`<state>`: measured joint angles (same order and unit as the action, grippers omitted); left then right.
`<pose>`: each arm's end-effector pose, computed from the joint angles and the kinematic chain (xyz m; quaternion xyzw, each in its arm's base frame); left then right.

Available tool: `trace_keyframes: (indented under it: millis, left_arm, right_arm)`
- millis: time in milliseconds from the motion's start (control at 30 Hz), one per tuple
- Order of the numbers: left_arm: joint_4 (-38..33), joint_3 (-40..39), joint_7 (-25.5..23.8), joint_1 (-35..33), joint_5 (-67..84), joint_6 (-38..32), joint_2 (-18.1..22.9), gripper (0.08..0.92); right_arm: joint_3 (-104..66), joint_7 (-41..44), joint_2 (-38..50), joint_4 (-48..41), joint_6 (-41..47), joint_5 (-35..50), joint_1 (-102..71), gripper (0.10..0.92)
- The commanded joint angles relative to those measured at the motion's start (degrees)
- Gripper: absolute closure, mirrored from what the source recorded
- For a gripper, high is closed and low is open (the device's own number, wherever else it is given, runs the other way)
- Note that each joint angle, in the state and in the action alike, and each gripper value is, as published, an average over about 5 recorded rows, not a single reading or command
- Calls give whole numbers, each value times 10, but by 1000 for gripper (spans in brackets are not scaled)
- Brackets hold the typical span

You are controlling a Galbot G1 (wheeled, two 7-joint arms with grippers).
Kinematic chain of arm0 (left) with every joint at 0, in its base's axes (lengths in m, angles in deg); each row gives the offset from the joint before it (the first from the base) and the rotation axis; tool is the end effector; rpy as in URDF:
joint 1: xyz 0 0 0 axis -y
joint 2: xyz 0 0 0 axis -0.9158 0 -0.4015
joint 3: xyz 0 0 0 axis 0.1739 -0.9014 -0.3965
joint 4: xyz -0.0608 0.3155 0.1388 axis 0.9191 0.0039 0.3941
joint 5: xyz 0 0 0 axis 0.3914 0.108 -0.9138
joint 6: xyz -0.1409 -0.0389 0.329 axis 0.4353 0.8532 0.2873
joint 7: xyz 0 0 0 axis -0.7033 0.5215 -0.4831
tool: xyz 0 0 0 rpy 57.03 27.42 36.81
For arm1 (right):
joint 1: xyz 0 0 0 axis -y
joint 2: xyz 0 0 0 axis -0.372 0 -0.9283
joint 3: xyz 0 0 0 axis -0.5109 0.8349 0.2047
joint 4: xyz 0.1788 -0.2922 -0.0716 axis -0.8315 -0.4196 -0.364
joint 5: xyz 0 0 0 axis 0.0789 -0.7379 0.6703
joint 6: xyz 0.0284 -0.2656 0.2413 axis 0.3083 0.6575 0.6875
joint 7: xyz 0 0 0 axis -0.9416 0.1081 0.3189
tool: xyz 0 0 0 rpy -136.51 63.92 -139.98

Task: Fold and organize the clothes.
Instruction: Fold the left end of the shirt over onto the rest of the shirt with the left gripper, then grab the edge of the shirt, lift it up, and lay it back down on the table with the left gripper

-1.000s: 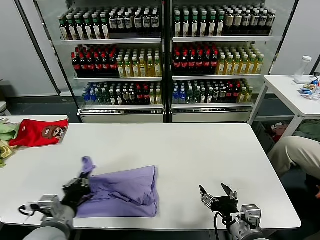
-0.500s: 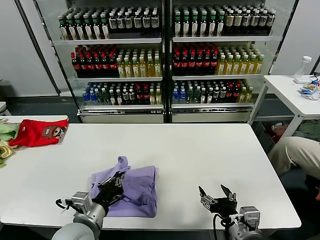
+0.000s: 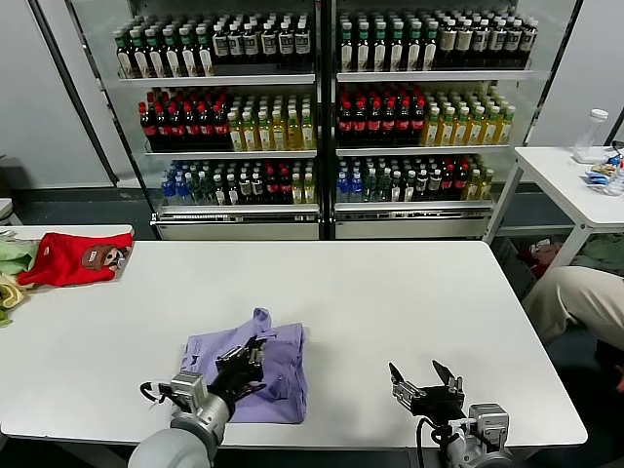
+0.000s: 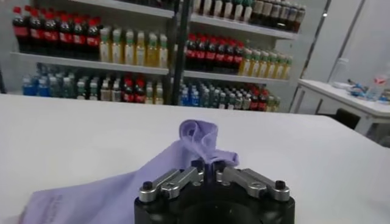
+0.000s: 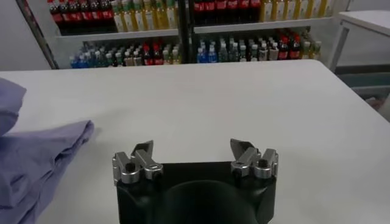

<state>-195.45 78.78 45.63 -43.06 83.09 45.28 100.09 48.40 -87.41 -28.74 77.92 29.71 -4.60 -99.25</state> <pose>0.2213 -0.0192 -0.2420 -0.1488 -0.9672 0.0685 0.1941 0.1609 -0.0106 -0.2070 0.0736 -0.9686 -0.0264 0.2360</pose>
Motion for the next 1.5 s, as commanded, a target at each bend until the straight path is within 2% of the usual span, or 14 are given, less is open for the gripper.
trace_keyframes:
  millis: [33,133,267,467,600,700,1267,1367,1500]
  left_arm:
    - [4,-37,-41,13,-1,-125,36,716]
    - [-32,-11,-50,8,19,-157,39,629]
    - [-59,67,-45,-31,-2,-158,7,517]
    - [61,206,-15,-105,-127,-126,-33,344]
    - [96,230,-3,-130,-90,-105,-28,230]
    - [99,234,-3,-129,-46,-91,-19,187]
    - [110,216,-50,-104,82,-63,-2,180]
    - [108,214,-52,-104,89,-63,-2,222]
    - [110,206,-53,-104,91,-66,0,328]
  right_arm:
    - [2,1,0,-2,0,0,1,203]
    - [7,1,2,-3,0,0,4,203]
    - [11,1,6,-4,0,2,10,203]
    - [16,3,13,-7,0,8,22,203]
    - [14,3,16,-13,-1,12,24,203]
    - [13,4,19,-15,-1,14,25,203]
    - [13,4,25,-16,-1,20,29,203]
    - [10,4,25,-15,-1,20,28,203]
    - [11,4,23,-15,-1,20,28,203]
